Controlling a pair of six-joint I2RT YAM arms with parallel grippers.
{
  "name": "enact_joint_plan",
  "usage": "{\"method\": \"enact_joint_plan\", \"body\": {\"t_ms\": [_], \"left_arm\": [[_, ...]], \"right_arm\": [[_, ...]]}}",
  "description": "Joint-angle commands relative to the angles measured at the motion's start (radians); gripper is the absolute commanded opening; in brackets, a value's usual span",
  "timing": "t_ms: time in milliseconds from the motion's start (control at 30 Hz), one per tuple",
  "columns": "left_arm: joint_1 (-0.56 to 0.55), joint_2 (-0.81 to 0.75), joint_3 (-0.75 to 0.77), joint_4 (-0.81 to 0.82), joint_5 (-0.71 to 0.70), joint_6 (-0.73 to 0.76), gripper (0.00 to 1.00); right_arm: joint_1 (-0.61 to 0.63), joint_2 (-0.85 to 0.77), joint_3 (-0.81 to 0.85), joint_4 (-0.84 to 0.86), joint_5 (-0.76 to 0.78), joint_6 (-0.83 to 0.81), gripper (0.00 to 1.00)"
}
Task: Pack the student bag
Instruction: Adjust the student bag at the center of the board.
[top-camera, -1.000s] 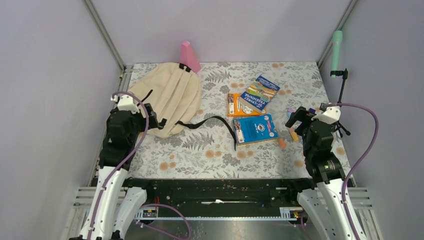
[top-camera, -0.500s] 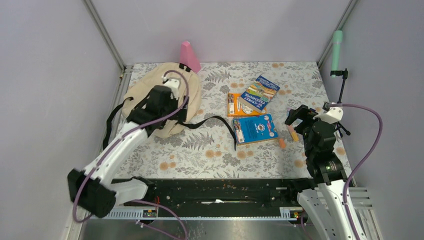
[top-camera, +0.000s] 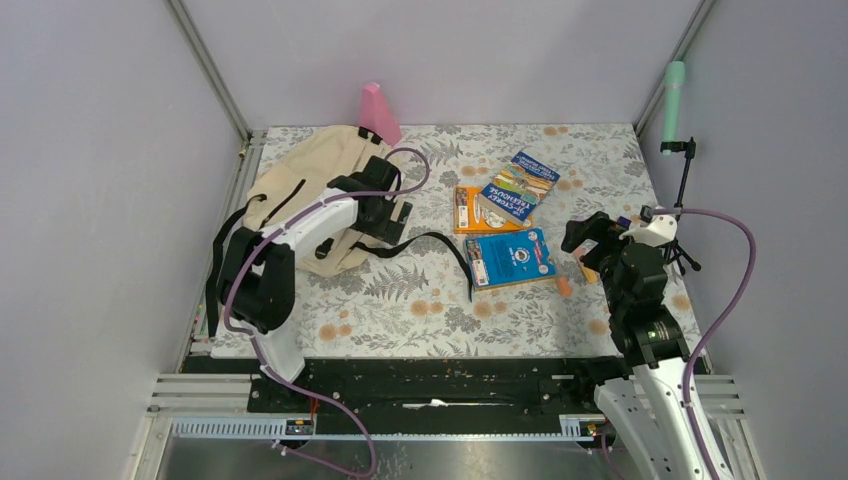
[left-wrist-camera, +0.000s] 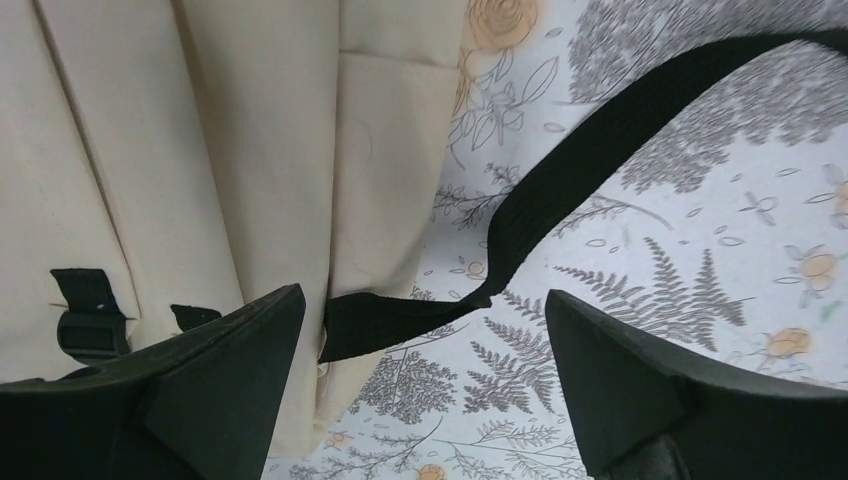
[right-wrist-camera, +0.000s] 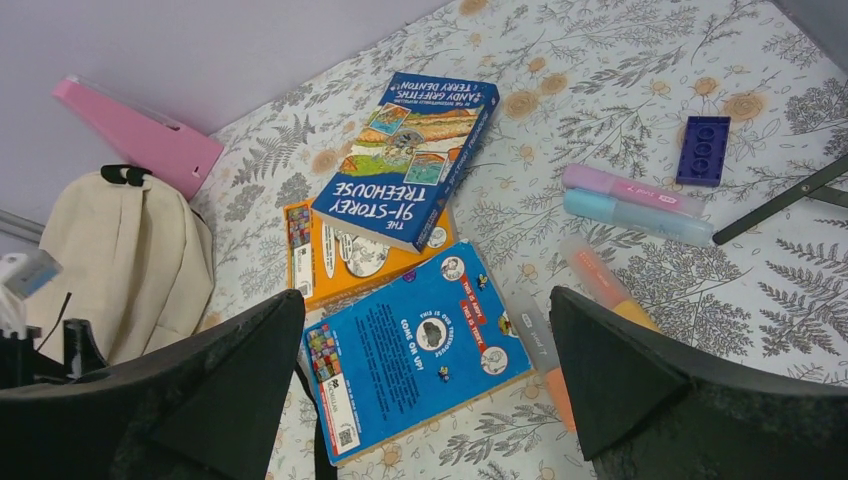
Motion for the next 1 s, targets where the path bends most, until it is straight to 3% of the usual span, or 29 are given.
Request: {"method": "enact_joint_plan", "body": {"t_ms": [0, 867, 967], "left_arm": [[-0.006, 0.003, -0.008, 0.007, -0.080, 0.032, 0.97], [-0.034, 0.156, 0.010, -0.020, -0.189, 0.046, 0.99], [-0.034, 0.166, 0.010, -0.020, -0.201, 0.043, 0.94]], "right_arm": [[-0.006, 0.015, 0.000, 0.059, -0.025, 0.027, 1.00], [-0.005, 0.027, -0.005, 0.085, -0.122, 0.095, 1.00], [-0.006, 0.027, -0.004, 0.084, -0.123, 0.095, 1.00]]}}
